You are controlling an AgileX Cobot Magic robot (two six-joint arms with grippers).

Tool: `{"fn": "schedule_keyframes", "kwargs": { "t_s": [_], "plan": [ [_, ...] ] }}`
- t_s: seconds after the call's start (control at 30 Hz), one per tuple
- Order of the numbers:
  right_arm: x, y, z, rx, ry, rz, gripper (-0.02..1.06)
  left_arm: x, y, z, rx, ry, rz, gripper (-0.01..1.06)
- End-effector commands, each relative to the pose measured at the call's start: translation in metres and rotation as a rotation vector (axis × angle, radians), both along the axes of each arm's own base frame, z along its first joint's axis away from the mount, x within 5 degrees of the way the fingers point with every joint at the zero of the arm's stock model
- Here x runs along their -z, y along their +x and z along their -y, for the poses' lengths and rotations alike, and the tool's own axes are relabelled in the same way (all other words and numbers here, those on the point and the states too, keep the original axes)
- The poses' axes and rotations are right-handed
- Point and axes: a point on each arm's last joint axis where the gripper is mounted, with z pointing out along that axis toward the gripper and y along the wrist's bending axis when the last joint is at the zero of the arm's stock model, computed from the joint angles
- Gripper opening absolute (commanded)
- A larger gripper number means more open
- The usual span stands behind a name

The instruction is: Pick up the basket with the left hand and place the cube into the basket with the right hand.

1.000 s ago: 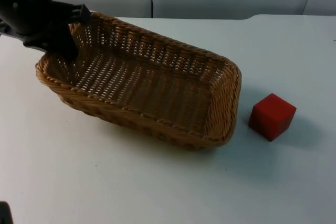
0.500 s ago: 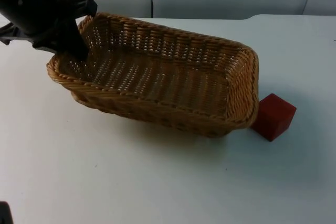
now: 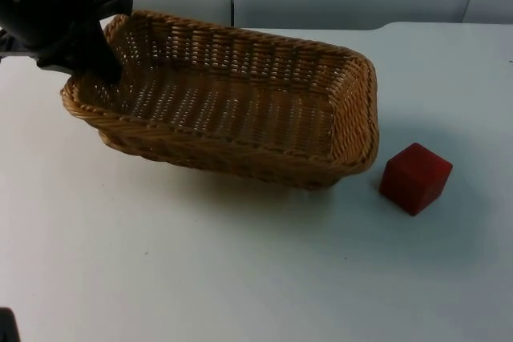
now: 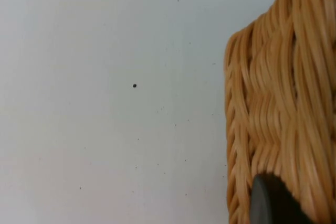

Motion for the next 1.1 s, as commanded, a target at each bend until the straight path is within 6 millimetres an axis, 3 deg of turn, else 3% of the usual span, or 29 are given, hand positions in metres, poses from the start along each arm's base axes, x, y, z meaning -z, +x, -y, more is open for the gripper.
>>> {"fn": "schedule_keyframes", "kwargs": {
  "t_s": [0.0, 1.07],
  "plan": [
    [0.0014, 0.0003, -0.0005, 0.005, 0.005, 0.002, 0.00, -0.0084, -0.0007, 0.0019, -0.020, -0.035, 0.011, 0.00],
    [0.0003, 0.0002, 0.0020, 0.021, -0.022, 0.010, 0.00, -0.0082, -0.0004, 0.0012, -0.018, -0.024, 0.016, 0.00]
  ]
}}
